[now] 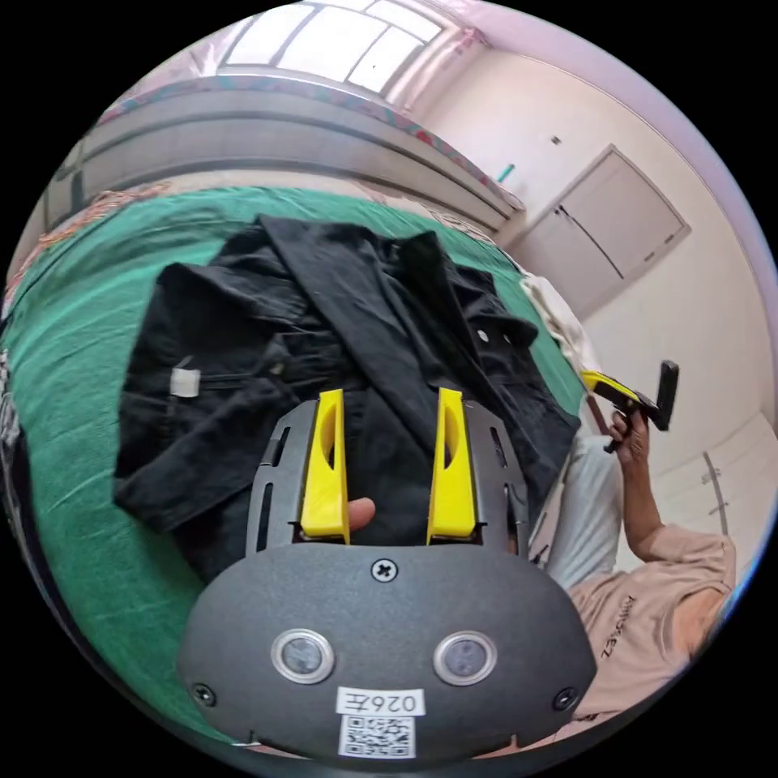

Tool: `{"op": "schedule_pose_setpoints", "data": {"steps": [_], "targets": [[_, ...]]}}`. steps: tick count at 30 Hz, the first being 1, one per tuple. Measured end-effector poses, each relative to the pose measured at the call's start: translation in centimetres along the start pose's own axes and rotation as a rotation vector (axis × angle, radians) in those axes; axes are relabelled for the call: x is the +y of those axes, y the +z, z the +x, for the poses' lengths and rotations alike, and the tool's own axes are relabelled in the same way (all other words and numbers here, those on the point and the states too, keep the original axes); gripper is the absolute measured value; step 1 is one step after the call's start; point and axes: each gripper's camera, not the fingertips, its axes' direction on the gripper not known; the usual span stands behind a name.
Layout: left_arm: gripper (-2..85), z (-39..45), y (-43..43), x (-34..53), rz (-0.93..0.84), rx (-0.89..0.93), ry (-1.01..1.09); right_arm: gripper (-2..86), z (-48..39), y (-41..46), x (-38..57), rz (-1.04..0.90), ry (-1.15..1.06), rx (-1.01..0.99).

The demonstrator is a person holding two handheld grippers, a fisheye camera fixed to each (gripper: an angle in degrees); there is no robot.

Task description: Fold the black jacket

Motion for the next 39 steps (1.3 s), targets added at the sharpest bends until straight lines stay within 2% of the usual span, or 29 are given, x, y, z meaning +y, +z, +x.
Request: {"op": "schedule_pose_setpoints", "data": {"steps": [4, 6, 7, 8, 10, 12, 15, 17, 19, 22, 26, 28, 31, 33, 35, 36, 37, 38, 39], "targets": [[19.9, 3.8, 0.6, 0.8, -0.044, -0.085, 0.106, 7.7, -7.3, 3.7, -4.5, -0.083, -0.186, -0.211], [19.8, 4.5, 0.7, 1.2, -0.059, -0.114, 0.126, 8.3, -11.1, 7.7, -6.5, -0.258, -0.280, -0.218], [15.8, 5.1, 0.8, 1.3, -0.088, -0.195, 0.161, 8.1, -11.8, 8.7, -6.7, -0.318, -0.305, -0.205], [8.2, 5.7, 0.9, 1.5, -0.115, -0.326, 0.180, 7.9, -12.8, 10.2, -7.0, -0.417, -0.358, -0.212], [1.9, 6.6, 0.7, 1.3, -0.134, -0.321, 0.248, 7.1, -12.5, 9.5, -7.2, -0.426, -0.344, -0.230], [0.7, 6.9, 0.1, 0.8, -0.152, -0.289, 0.283, 6.3, -10.6, 7.6, -6.8, -0.418, -0.307, -0.274], [0.0, 5.1, -2.3, -0.6, -0.075, -0.049, 0.256, 7.2, -7.0, 5.4, -5.1, -0.363, -0.241, -0.403], [-0.3, 2.4, -4.0, -3.1, -0.034, 0.223, 0.185, 7.3, -5.1, 4.1, -4.0, -0.330, -0.211, -0.481], [-0.3, 1.1, -4.5, -5.8, -0.036, 0.336, 0.150, 7.2, -3.5, 3.0, -3.0, -0.297, -0.195, -0.553], [0.0, 1.5, -3.7, -10.3, -0.220, 0.405, 0.200, 6.8, -1.8, 2.0, -2.2, -0.297, -0.181, -0.630], [1.8, 3.7, -4.7, -10.2, -0.303, 0.174, 0.230, 4.3, 0.7, 2.2, -1.5, -0.327, -0.108, -0.742], [3.8, 4.3, -7.0, -8.8, -0.197, 0.090, 0.230, 2.9, 1.9, 2.8, -1.0, -0.338, -0.065, -0.826], [7.2, 8.5, -10.2, -5.7, 0.021, -0.020, 0.355, 0.6, 2.5, 3.0, 0.1, -0.337, -0.056, -0.912], [10.5, 12.4, -9.4, -4.1, 0.044, -0.067, 0.478, -0.4, 1.8, 2.5, 1.1, -0.320, -0.084, -0.909], [16.2, 17.9, -5.1, -2.7, -0.086, -0.100, 0.650, -0.7, 1.2, 1.6, 2.0, -0.271, -0.106, -0.887], [16.2, 19.1, -3.6, -2.4, -0.145, -0.121, 0.691, -0.8, 0.7, 0.4, 2.7, -0.214, -0.126, -0.843], [16.1, 21.2, 0.1, -1.7, -0.305, -0.201, 0.771, -0.8, 0.4, -0.2, 3.0, -0.186, -0.136, -0.812], [9.1, 22.5, 4.0, -0.9, -0.491, -0.327, 0.844, -0.9, -0.3, -1.3, 3.7, -0.138, -0.162, -0.746], [5.7, 22.9, 5.4, -0.5, -0.555, -0.387, 0.881, -0.9, -1.3, -2.2, 4.5, -0.102, -0.195, -0.670]]}}
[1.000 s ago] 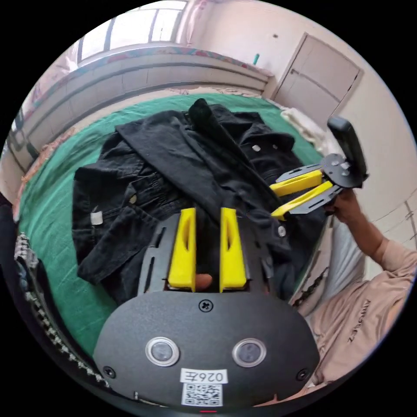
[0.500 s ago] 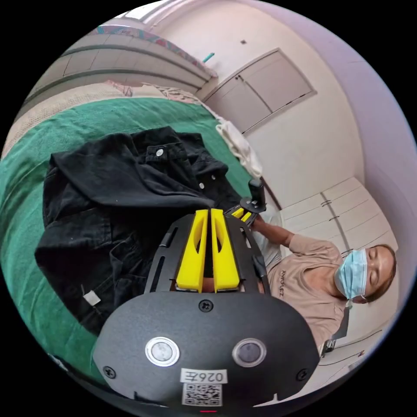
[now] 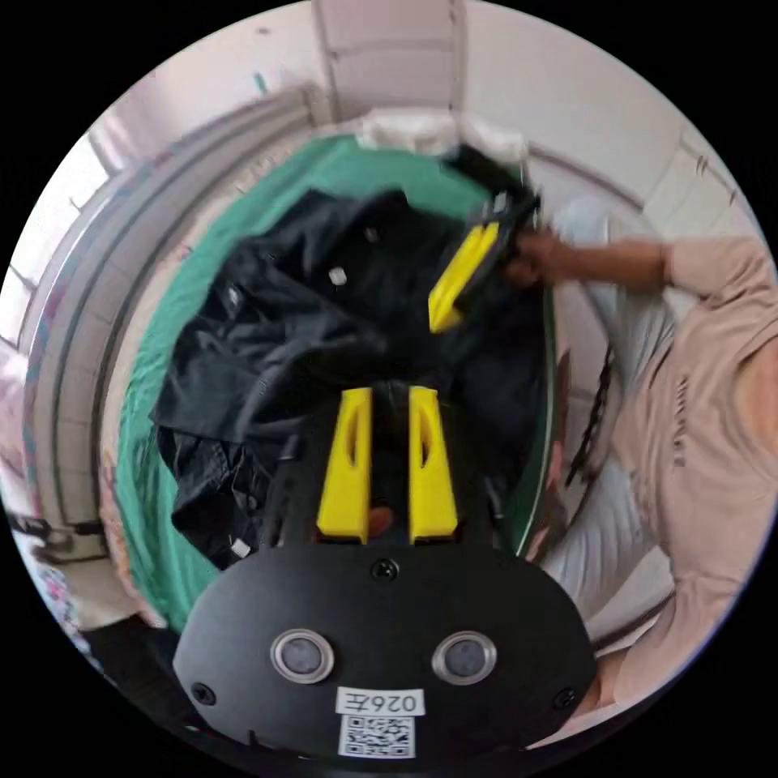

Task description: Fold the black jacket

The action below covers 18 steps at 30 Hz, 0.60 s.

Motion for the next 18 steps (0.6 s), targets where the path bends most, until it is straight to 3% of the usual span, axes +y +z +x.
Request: {"op": "schedule_pose_setpoints", "data": {"steps": [3, 6, 9, 11, 13, 14, 15, 17, 18], "targets": [[3.0, -1.5, -2.5, -0.8, 0.027, 0.052, 0.044, -0.9, -3.3, 1.9, 1.4, -0.057, -0.089, 0.228], [1.3, -9.1, -8.5, 2.2, 0.284, 0.237, -0.107, -1.0, -5.8, 5.9, 2.7, -0.143, -0.165, 0.371], [0.5, -20.6, -14.3, 8.1, 0.647, 0.294, -0.461, -1.0, -8.5, 11.5, 3.6, -0.281, -0.271, 0.496], [-0.2, -29.0, -17.1, 16.7, 1.024, 0.167, -0.968, -1.2, -10.3, 13.2, 4.7, -0.252, -0.325, 0.594], [-0.7, -30.2, -15.4, 22.4, 1.358, 0.248, -1.147, -1.3, -11.4, 14.6, 5.3, -0.255, -0.347, 0.634], [-0.8, -30.3, -13.5, 23.2, 1.450, 0.351, -1.113, -1.3, -11.6, 15.3, 5.5, -0.261, -0.341, 0.632], [-0.8, -30.2, -12.6, 22.8, 1.423, 0.393, -1.069, -1.4, -11.6, 15.8, 5.5, -0.263, -0.329, 0.618], [-0.5, -27.4, -9.4, 19.1, 1.063, 0.361, -0.908, -1.3, -11.2, 16.2, 5.0, -0.276, -0.290, 0.567], [-0.4, -25.9, -8.4, 18.3, 0.972, 0.318, -0.876, -1.2, -10.6, 16.0, 4.4, -0.274, -0.243, 0.506]]}}
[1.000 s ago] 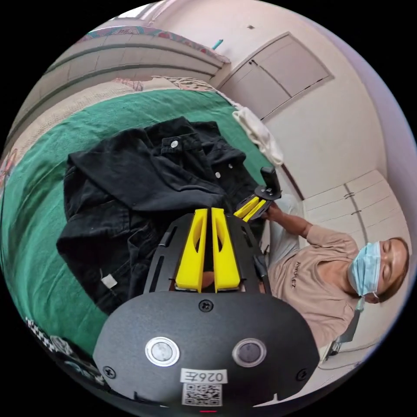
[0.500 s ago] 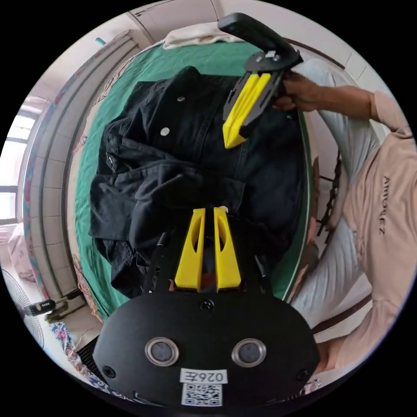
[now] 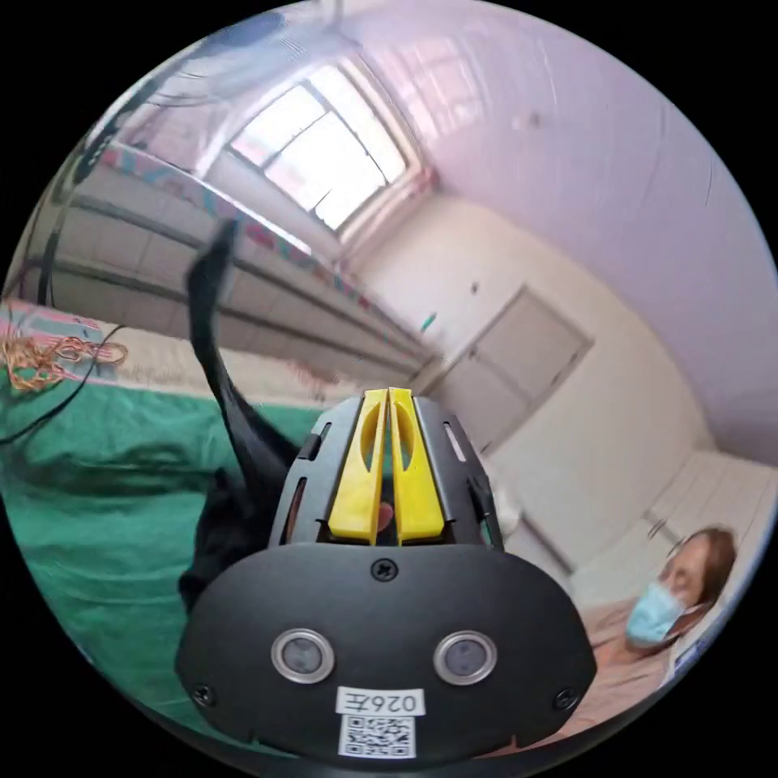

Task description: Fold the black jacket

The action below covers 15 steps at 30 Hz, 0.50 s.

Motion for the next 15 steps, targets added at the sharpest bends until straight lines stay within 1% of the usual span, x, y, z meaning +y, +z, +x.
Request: {"op": "schedule_pose_setpoints", "data": {"steps": [1, 2, 3, 4, 5, 6, 7, 8, 9, 11, 12, 13, 14, 15], "targets": [[0.2, 1.3, 1.8, 3.5, -0.119, -0.121, 0.073, -1.2, 0.5, -0.1, -0.2, 0.005, 0.028, -0.037], [2.9, 2.2, 3.3, 7.1, -0.197, -0.223, 0.139, -1.0, 1.6, -0.5, -0.5, 0.055, 0.096, -0.077], [5.4, 2.5, 3.9, 8.7, -0.228, -0.257, 0.166, -0.8, 2.4, -1.3, -1.0, 0.121, 0.163, -0.069], [9.8, 2.6, 4.9, 11.7, -0.294, -0.277, 0.185, -0.7, 2.6, -1.7, -1.4, 0.152, 0.189, -0.053], [13.6, 2.3, 5.7, 14.1, -0.357, -0.232, 0.175, 0.0, 3.0, -2.3, -2.4, 0.197, 0.229, -0.012], [14.5, 2.0, 6.0, 15.0, -0.377, -0.199, 0.156, 1.6, 3.4, -2.4, -3.7, 0.214, 0.261, 0.014], [16.4, 1.6, 6.1, 16.6, -0.384, -0.114, 0.115, 3.0, 3.6, -2.3, -4.5, 0.215, 0.276, 0.019], [17.0, 1.3, 6.0, 17.7, -0.367, -0.033, 0.074, 6.1, 4.2, -1.6, -6.3, 0.205, 0.314, 0.011], [17.3, 1.1, 6.0, 18.1, -0.357, 0.001, 0.056, 9.6, 5.0, -0.4, -8.3, 0.176, 0.364, -0.016], [16.6, 1.1, 6.3, 19.4, -0.349, 0.083, 0.025, 9.8, 5.9, 1.8, -11.1, 0.124, 0.426, -0.084], [16.2, 1.2, 6.6, 19.6, -0.364, 0.092, 0.028, 3.7, 6.1, 3.0, -12.4, 0.090, 0.451, -0.132], [14.0, 1.6, 7.2, 20.1, -0.406, 0.110, 0.046, 0.6, 6.1, 3.3, -12.9, 0.077, 0.460, -0.159], [10.5, 2.2, 7.7, 20.7, -0.441, 0.139, 0.063, -0.2, 5.8, 3.3, -13.5, 0.077, 0.475, -0.225], [8.8, 2.5, 7.8, 21.1, -0.451, 0.157, 0.072, -0.8, 4.6, 1.8, -13.3, 0.128, 0.433, -0.299]]}}
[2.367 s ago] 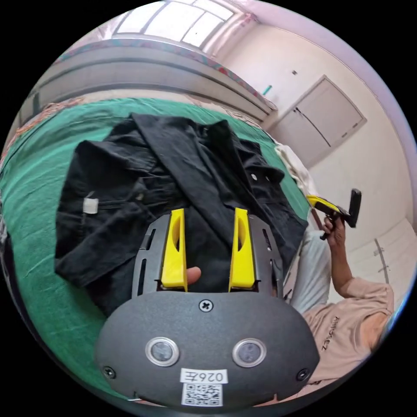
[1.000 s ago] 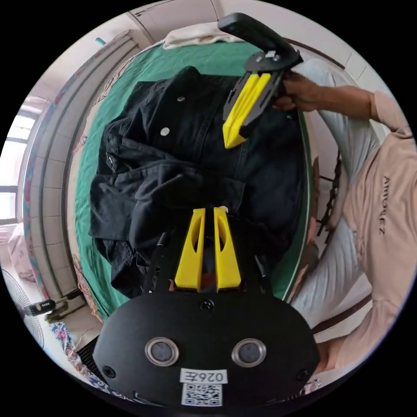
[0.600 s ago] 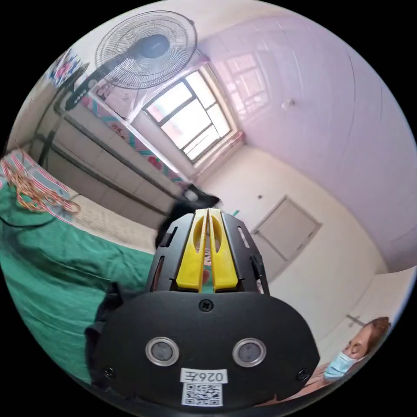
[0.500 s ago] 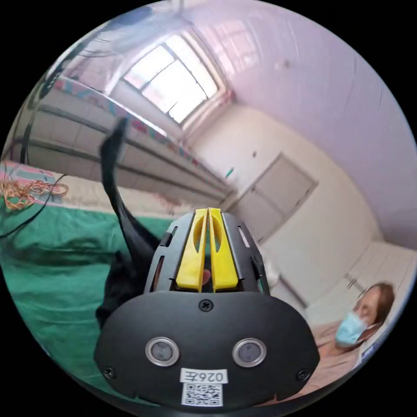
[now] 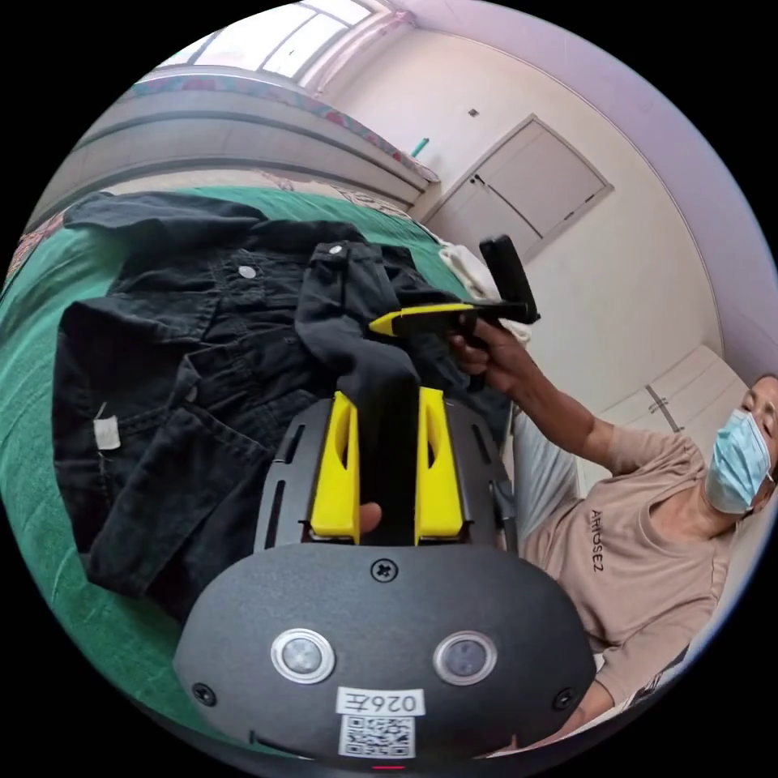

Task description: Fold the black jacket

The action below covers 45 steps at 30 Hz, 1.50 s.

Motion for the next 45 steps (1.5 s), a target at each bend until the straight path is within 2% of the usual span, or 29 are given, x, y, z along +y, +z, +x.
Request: {"op": "schedule_pose_setpoints", "data": {"steps": [1, 3, 5, 7, 9, 11, 13, 17, 19, 22, 24, 26, 29, 34, 37, 41, 44, 45], "targets": [[5.5, 0.7, 0.2, 0.6, -0.003, 0.027, 0.023, -1.0, -0.8, -0.8, 0.6, 0.013, -0.026, -0.041], [5.1, 1.8, -0.2, 1.9, 0.031, 0.048, 0.057, -1.3, -4.0, -4.4, 4.6, 0.034, -0.117, -0.147], [7.3, 2.5, -1.6, 3.5, 0.097, 0.028, 0.048, -1.3, -5.8, -7.2, 8.9, 0.029, -0.159, -0.137], [10.2, 2.9, -3.0, 4.6, 0.151, -0.073, 0.030, -1.2, -6.8, -9.3, 12.9, -0.006, -0.163, -0.042], [11.6, 2.8, -4.4, 5.3, 0.187, -0.211, -0.007, -0.2, -7.0, -9.8, 16.6, -0.150, -0.140, 0.148], [13.4, 1.9, -6.1, 5.9, 0.200, -0.371, -0.093, 1.4, -6.5, -10.3, 18.3, -0.214, -0.091, 0.194], [14.1, 0.8, -7.5, 6.5, 0.220, -0.475, -0.181, 3.5, -5.7, -12.2, 19.1, -0.156, -0.013, 0.216], [16.7, -1.6, -9.6, 8.0, 0.233, -0.676, -0.368, 7.0, -3.1, -17.0, 18.2, 0.091, 0.171, 0.217], [18.7, -3.0, -9.6, 8.2, 0.224, -0.639, -0.416, 8.4, -1.7, -17.2, 16.3, 0.125, 0.222, 0.233], [19.8, -5.8, -6.9, 7.7, 0.144, -0.448, -0.476, 10.4, 0.5, -13.9, 12.0, 0.043, 0.285, 0.245], [17.6, -5.2, -6.0, 7.4, 0.144, -0.562, -0.485, 8.5, 1.0, -8.4, 9.2, -0.114, 0.305, 0.264], [11.8, -4.0, -4.7, 6.4, 0.080, -0.706, -0.483, 4.4, -1.7, -6.7, 8.2, -0.119, 0.223, 0.428], [3.1, -2.7, -3.9, 5.8, 0.100, -0.631, -0.467, -0.1, -5.6, -5.1, 7.3, -0.187, 0.080, 0.502], [0.0, -0.7, -2.4, 5.0, 0.117, -0.464, -0.390, -0.9, -5.8, -11.0, 8.0, -0.064, 0.122, 0.317], [0.0, 0.6, 0.3, 4.4, 0.024, -0.382, -0.314, -0.8, -4.4, -14.1, 9.1, 0.002, 0.219, 0.404], [0.1, 2.2, 0.8, 5.4, -0.023, -0.434, -0.234, 0.0, -3.3, -13.9, 10.1, -0.076, 0.342, 0.529], [0.1, 2.0, -1.0, 6.8, -0.032, -0.404, -0.214, 0.9, -6.6, -14.7, 11.3, -0.016, 0.329, 0.660], [0.2, 1.8, -1.4, 7.1, -0.031, -0.387, -0.220, 1.2, -8.3, -15.1, 11.5, 0.022, 0.291, 0.643]]}}
